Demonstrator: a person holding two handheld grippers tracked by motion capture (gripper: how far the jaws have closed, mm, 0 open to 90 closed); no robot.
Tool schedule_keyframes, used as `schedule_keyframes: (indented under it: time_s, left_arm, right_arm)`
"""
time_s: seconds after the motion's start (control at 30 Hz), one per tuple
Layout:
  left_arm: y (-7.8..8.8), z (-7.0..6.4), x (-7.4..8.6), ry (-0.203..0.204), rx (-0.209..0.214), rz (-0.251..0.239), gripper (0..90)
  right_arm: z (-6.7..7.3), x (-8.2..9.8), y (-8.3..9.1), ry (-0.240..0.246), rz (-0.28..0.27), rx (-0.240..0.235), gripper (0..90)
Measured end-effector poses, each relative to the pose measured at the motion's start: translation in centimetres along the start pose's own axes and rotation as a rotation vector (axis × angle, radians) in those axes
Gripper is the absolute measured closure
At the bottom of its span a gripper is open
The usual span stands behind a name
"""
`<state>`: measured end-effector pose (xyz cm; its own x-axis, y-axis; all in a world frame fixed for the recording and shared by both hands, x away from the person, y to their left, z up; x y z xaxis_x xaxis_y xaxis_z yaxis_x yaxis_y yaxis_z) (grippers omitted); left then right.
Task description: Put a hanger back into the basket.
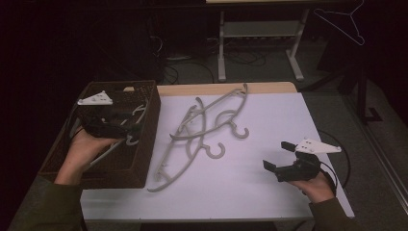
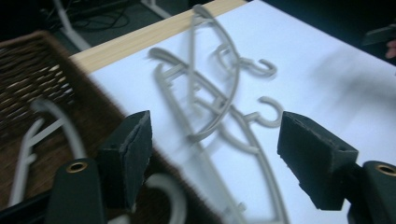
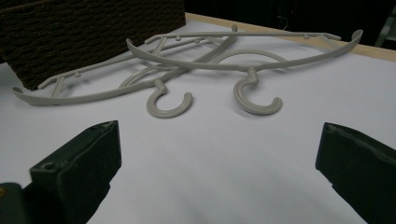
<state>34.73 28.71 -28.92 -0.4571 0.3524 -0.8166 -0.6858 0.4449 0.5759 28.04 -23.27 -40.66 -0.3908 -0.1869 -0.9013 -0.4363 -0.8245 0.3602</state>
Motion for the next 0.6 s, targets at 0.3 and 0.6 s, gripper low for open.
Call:
schedule_keyframes:
  time_s: [0.3,0.6]
  left_arm:
    - [-1.8,-4.0,-0.9,-0.04,0.037,-0.042,18.9]
    - [-4.3,-7.8,-1.5,-0.082,0.085,-0.052,18.8]
  right_arm:
    - [0.0,-0.1,0.1,0.006,-0.009,-0.001,0.0]
    - [0.1,-0.1,0.1,0.002,-0.014,-0.005,0.0]
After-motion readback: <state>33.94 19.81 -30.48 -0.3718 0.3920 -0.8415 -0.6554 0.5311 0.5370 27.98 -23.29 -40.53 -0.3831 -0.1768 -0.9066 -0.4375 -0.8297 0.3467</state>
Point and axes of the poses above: each handheld gripper's, and its own axes: y roughly backward along the jaws, x roughly out of its underside, z roughly to its left, the point moved 1 cm from there along -y, roughly forward along the jaws, and after that the axes turned 15 degrees about -x, right-handed, at the moved point
